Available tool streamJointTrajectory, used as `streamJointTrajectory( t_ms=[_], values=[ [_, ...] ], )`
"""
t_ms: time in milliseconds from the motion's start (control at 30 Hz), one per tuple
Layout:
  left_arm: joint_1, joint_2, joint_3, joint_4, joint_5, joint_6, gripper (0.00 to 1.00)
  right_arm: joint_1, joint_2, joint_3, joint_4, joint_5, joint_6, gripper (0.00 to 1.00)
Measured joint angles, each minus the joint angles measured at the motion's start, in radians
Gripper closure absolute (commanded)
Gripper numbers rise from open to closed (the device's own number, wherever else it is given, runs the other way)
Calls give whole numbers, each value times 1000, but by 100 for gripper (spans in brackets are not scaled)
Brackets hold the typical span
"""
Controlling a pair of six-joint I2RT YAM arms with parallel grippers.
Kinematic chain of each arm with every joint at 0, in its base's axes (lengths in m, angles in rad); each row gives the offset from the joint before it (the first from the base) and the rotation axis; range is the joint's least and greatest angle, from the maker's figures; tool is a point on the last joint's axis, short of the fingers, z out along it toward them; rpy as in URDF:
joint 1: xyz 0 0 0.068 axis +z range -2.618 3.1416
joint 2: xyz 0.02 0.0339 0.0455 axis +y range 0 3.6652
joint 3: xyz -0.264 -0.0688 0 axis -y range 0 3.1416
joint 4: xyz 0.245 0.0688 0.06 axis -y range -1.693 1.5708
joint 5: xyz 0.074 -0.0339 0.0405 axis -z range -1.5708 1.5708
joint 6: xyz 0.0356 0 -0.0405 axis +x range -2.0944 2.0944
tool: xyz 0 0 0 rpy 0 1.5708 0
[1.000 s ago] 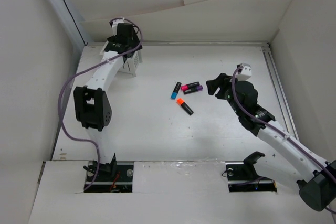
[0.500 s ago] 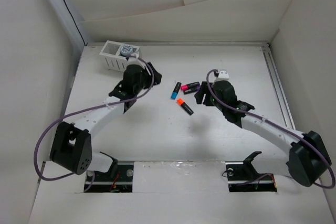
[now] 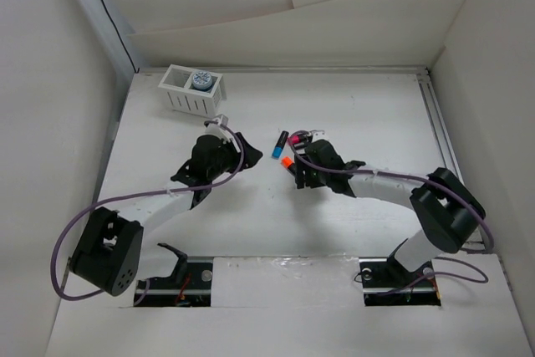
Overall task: Sort the stationery into containers
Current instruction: Pick up the pen from the center of the board.
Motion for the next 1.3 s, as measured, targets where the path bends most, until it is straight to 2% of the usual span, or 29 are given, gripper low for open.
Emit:
streamJointTrajectory(
  t_ms=[433, 533, 567, 667, 700, 833, 1033, 1300],
  values=[
    [35, -8, -43, 74, 78, -6, 44, 26, 161, 116, -10, 130, -17, 37],
    [46, -43, -51, 66, 72, -6, 45, 26, 188, 145, -11, 138, -20, 48],
    [46, -56, -52, 64, 71, -6, 45, 26, 194, 151, -10, 138, -21, 55],
    [46, -100, -55, 57, 62, -6, 45, 27, 203, 157, -6, 137, -25, 64],
    [46, -112, -58, 57, 58, -6, 45, 27, 203, 157, -5, 135, -25, 71],
    [46, -133, -71, 52, 46, -6, 45, 30, 201, 154, 2, 132, -24, 83],
    [46, -133, -90, 37, 45, -10, 45, 45, 130, 92, -2, 111, -19, 92],
    [46, -110, -91, 44, 118, -45, 45, 70, -63, 48, -14, 65, -10, 92]
  ],
)
